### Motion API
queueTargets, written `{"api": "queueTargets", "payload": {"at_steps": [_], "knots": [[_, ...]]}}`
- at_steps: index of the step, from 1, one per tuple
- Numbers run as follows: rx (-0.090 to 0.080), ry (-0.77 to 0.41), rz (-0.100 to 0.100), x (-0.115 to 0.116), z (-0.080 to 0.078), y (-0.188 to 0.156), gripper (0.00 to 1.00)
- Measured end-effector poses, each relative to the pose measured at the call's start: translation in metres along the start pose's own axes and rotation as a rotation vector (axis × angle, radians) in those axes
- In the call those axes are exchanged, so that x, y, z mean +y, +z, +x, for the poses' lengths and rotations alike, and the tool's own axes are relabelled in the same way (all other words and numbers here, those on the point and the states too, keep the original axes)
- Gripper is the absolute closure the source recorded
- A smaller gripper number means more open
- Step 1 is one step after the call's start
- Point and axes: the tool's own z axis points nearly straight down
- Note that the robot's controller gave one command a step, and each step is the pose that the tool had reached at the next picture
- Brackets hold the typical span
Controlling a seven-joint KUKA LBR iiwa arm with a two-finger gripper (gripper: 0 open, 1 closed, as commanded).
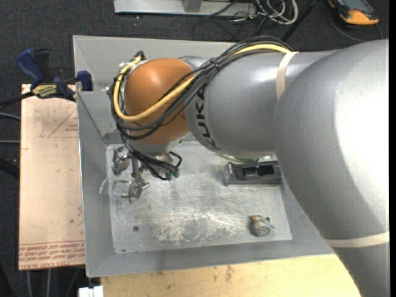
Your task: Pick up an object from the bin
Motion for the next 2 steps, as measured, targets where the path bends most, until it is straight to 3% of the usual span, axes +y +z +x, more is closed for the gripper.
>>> {"api": "queueTargets", "payload": {"at_steps": [1,2], "knots": [[0.028,-0.008,-0.004,-0.001,0.007,-0.014,1.0],[0.017,0.014,-0.002,-0.011,-0.003,-0.079,1.0]]}}
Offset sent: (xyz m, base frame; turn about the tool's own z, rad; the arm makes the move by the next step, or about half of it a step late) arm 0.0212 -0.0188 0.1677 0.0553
